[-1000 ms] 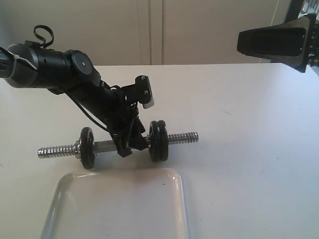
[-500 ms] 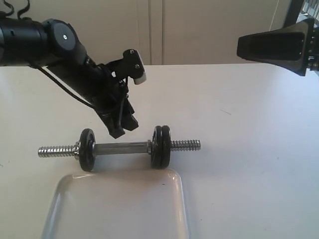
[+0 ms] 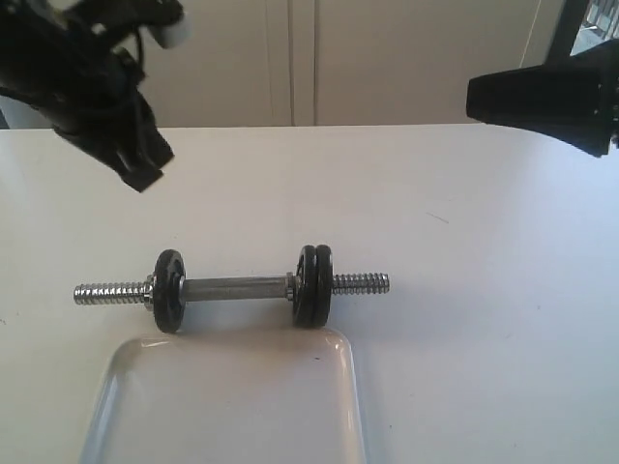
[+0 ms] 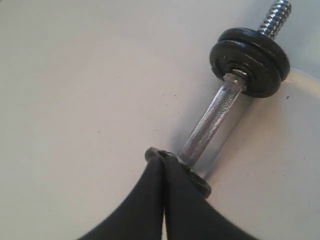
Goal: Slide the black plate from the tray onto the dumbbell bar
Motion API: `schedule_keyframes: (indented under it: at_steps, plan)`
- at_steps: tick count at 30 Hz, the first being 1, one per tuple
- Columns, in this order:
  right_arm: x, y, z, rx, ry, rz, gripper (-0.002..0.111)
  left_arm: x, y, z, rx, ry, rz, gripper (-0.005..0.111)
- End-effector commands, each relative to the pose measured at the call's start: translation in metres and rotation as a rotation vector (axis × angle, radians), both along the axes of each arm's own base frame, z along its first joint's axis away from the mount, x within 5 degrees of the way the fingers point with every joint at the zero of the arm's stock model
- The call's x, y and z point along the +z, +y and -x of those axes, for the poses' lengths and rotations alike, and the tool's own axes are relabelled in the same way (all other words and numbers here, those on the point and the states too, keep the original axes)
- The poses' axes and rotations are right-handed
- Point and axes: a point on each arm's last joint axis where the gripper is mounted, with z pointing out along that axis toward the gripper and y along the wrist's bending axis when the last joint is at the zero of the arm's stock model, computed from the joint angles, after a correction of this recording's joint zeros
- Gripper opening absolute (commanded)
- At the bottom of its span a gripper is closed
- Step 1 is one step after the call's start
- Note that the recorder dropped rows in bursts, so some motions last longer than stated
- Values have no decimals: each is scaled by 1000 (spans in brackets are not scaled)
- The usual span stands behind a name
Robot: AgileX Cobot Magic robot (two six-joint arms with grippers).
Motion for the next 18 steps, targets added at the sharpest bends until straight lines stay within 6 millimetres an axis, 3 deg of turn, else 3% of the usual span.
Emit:
schedule_keyframes:
  at_steps: [1, 5, 9, 18]
  plan:
    - [9, 0, 20, -66, -80, 90, 0, 35, 37, 46, 144, -71, 125, 0]
    - [15, 4, 39, -94, -117, 137, 0, 56, 67, 97, 232, -192, 257, 0]
    - [24, 11, 64, -39, -172, 129, 0, 62, 93, 151, 295, -278, 402, 0]
    - [37, 14, 121, -88, -231, 101, 0, 15, 127, 224, 362, -336, 583, 0]
